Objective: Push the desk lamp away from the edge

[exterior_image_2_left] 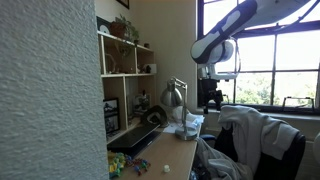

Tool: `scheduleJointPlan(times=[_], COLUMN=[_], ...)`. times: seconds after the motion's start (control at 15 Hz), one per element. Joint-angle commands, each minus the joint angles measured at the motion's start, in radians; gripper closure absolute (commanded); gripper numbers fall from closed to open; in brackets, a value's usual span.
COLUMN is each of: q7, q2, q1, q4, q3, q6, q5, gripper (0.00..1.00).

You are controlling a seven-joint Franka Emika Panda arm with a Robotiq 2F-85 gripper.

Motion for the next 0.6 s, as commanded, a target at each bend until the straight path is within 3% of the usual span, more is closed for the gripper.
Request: scheduleJointPlan(times=[0.0, 0.27, 0.53], q7=[-0.188, -0.436, -0.570], q2=[0.147, 0.324, 0.464], q1=[-0.050, -0.101, -0.161], q4=[0.148, 0.315, 0.442], q3=[-0.080, -0.135, -0.109], q6=[0.020, 0.070, 0.153], q5=[0.018, 0.107, 0.152], gripper=[0.00, 0.00, 0.00])
